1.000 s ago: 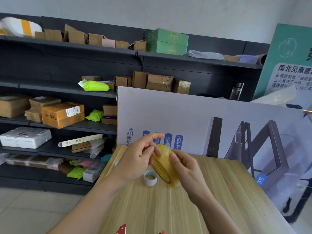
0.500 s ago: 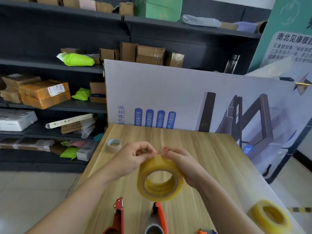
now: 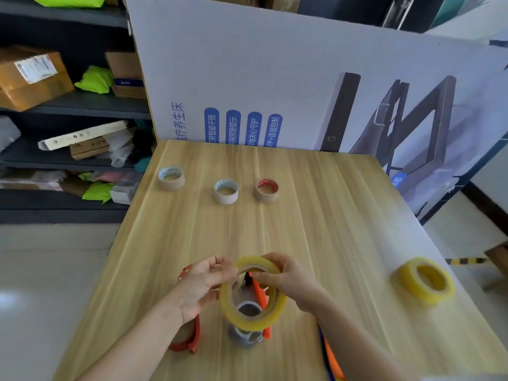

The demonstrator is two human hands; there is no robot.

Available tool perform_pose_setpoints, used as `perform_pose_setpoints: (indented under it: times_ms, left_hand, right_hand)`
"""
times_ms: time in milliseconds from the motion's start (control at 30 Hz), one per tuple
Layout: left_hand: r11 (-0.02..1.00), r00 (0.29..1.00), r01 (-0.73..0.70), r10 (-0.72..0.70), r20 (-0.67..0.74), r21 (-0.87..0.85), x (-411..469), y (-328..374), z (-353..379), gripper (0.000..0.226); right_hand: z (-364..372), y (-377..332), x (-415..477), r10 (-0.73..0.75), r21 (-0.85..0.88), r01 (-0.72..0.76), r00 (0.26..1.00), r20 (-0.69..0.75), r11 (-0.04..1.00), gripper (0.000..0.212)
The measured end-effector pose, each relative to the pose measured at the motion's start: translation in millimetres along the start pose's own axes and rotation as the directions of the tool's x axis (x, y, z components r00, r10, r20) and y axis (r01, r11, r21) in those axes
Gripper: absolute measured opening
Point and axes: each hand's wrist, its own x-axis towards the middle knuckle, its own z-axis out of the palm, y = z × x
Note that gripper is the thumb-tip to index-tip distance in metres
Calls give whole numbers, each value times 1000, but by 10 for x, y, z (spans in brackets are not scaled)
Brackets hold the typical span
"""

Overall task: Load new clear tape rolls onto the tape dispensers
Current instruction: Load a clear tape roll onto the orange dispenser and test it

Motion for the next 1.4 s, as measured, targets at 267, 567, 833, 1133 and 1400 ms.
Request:
perform_pose_setpoints:
  times_ms: [267, 567, 833, 1133, 1400]
  left_hand:
    - [986, 987, 140, -132, -94, 94, 138, -376, -61, 37]
    - [938, 970, 243, -232, -72, 246, 381, -581, -50, 35]
    - [934, 976, 218, -210, -57, 284, 432, -566, -40, 35]
    - [964, 983, 161, -136, -127, 211, 485, -597, 20, 37]
    - [971, 981, 128, -93, -173, 203, 514, -696, -9, 35]
  right_hand:
    - [106, 555, 260, 273, 13, -276, 942, -197, 961, 36]
    - [246, 816, 455, 259, -481, -320, 947, -190, 816, 19]
    - [86, 802, 512, 94, -678, -248, 962, -256, 691, 29]
    - [185, 890, 156, -190, -584, 57, 967, -169, 810, 64]
    - [242, 889, 204, -179, -570, 70, 974, -138, 819, 31]
